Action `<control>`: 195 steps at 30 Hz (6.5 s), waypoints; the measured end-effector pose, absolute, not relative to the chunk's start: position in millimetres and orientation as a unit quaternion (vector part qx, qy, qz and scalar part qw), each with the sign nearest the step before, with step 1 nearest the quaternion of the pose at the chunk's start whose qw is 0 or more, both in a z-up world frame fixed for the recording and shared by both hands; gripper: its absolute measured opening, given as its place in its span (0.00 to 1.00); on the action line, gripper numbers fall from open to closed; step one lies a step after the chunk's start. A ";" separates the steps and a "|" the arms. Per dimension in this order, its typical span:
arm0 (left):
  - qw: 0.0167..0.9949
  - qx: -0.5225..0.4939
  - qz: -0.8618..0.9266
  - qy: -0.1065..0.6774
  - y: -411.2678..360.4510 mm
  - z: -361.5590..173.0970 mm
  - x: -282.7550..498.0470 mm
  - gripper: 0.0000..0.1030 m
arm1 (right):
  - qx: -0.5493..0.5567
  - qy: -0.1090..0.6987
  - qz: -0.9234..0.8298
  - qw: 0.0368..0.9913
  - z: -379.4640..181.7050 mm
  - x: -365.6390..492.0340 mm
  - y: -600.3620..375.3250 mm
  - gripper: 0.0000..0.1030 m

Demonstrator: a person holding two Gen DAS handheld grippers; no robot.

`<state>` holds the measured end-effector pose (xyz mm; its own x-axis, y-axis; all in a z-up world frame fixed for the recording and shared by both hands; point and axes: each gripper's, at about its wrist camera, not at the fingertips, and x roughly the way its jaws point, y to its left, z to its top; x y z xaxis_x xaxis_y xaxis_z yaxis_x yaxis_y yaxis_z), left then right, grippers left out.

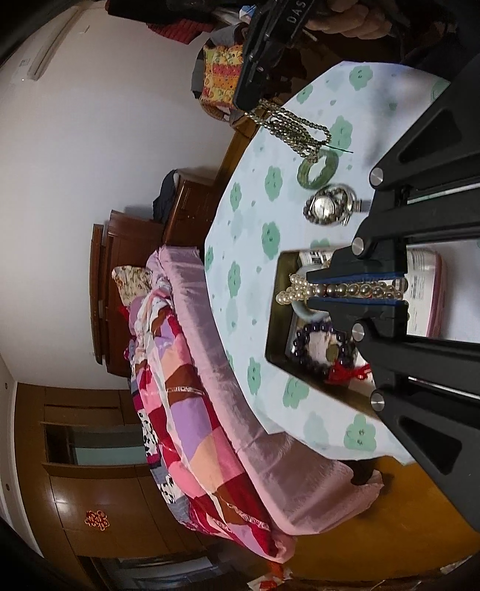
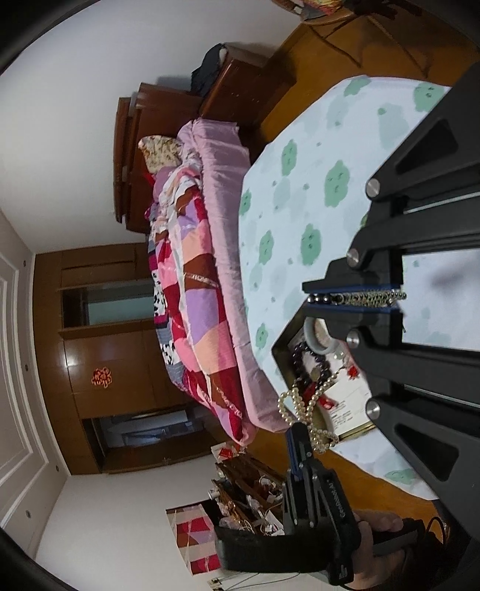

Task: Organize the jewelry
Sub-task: 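Carry the pearl necklace and gold chain with both tools over the tin, then open both tools to release the necklaces into the tin, then move the left tool to the wooden bead bracelet while the right tool approaches the green bangle, then grasp the dark wooden bead bracelet with the left tool and lift it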

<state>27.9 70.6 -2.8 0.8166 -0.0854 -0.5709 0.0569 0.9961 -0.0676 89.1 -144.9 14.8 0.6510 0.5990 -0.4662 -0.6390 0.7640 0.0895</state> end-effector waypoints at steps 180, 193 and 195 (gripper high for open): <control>0.924 -0.009 -0.109 0.366 -40.1 -59.9 116.9 0.07 | -0.078 0.375 0.220 0.897 -95.0 133.3 -185.4 0.27; 0.943 -0.031 -0.132 0.305 -33.9 -13.1 93.0 0.07 | -0.137 0.378 0.260 0.878 -95.2 135.8 -152.2 0.40; 0.942 -0.035 -0.130 0.306 -31.6 -14.3 92.9 0.07 | -0.148 0.378 0.260 0.876 -95.5 138.1 -149.4 0.40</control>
